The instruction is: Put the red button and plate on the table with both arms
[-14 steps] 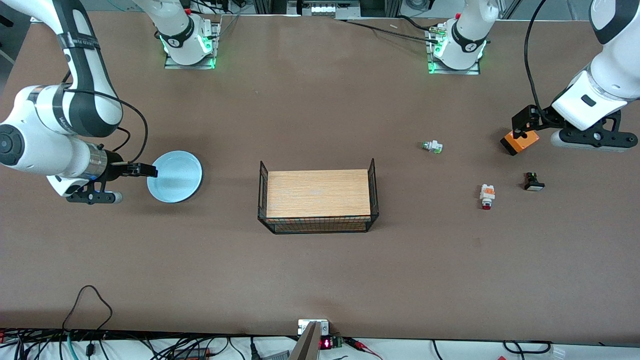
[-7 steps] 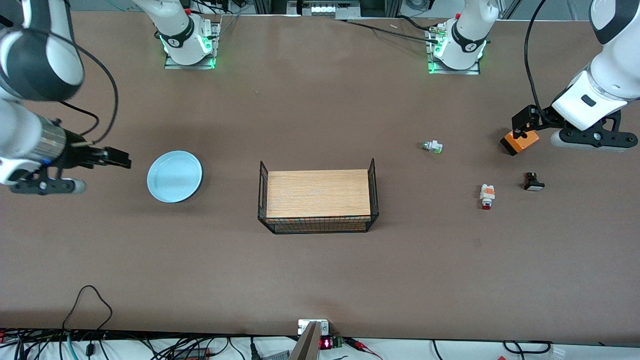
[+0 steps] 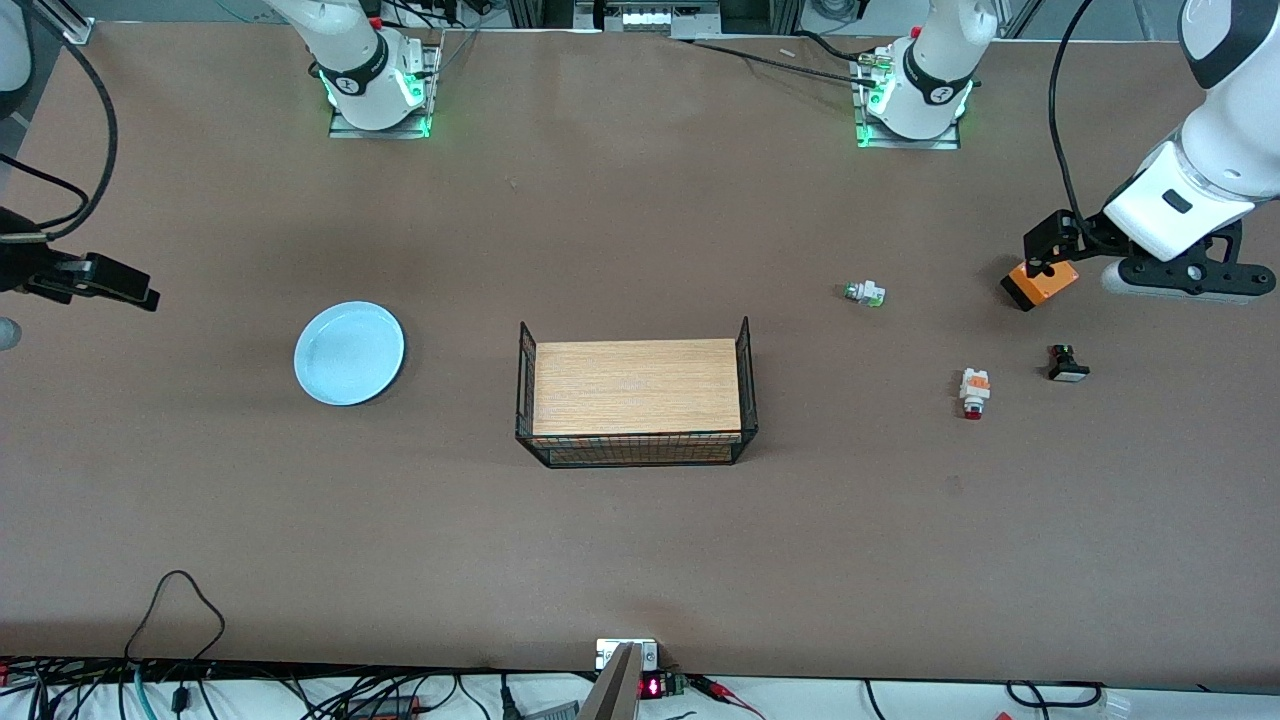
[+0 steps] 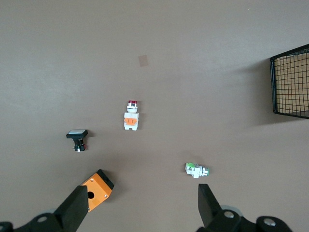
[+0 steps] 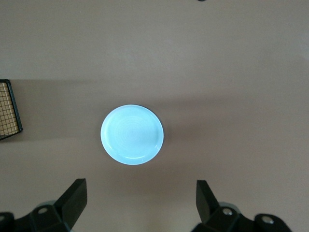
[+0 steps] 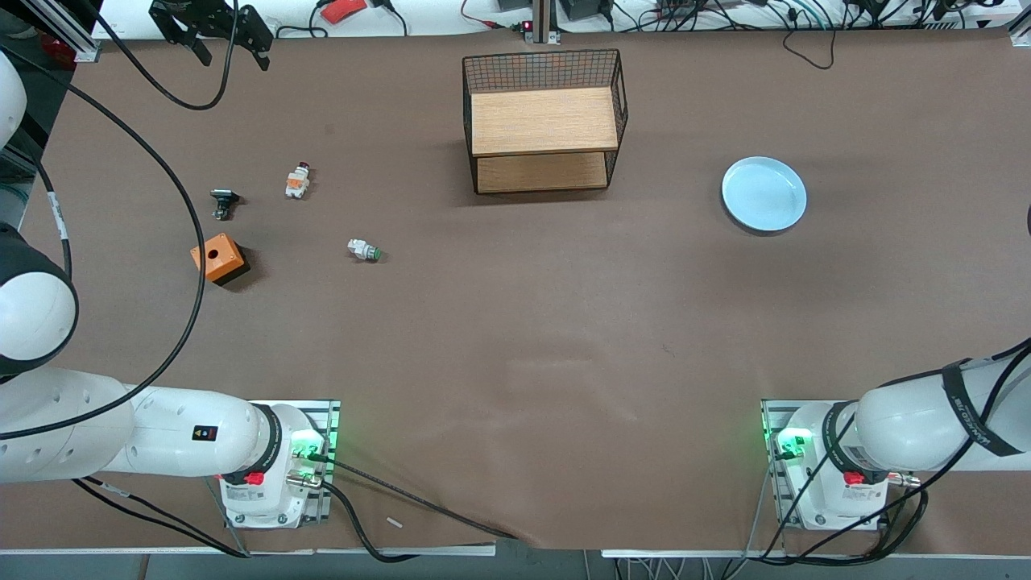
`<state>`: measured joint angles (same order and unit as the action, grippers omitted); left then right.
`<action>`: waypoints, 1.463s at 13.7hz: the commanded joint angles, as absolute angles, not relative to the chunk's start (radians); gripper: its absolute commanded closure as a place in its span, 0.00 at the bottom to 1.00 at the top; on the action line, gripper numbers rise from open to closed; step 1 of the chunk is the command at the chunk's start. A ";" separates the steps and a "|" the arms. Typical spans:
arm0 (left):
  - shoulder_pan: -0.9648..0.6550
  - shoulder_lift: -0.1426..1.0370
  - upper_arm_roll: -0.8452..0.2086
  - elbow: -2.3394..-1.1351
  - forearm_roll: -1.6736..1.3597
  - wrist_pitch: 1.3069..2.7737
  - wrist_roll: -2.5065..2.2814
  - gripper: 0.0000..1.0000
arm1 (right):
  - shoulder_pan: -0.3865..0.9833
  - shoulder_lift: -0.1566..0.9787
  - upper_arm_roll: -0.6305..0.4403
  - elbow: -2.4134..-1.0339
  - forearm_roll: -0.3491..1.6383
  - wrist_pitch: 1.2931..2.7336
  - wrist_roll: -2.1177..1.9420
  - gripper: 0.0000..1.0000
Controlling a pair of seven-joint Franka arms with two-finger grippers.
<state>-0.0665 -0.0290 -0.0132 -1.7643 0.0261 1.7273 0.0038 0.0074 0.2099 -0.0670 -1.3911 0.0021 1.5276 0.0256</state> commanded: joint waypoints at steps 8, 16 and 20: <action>-0.078 -0.029 -0.005 -1.756 0.046 1.715 -0.002 0.00 | 0.023 0.040 -0.071 -1.594 -0.009 1.555 -0.026 0.00; -0.077 -0.029 -0.005 -1.756 0.046 1.715 -0.003 0.00 | 0.023 -0.002 -0.071 -1.617 -0.009 1.546 -0.020 0.00; -0.077 -0.029 -0.005 -1.756 0.046 1.715 -0.002 0.00 | 0.023 0.008 -0.071 -1.614 0.000 1.546 -0.032 0.00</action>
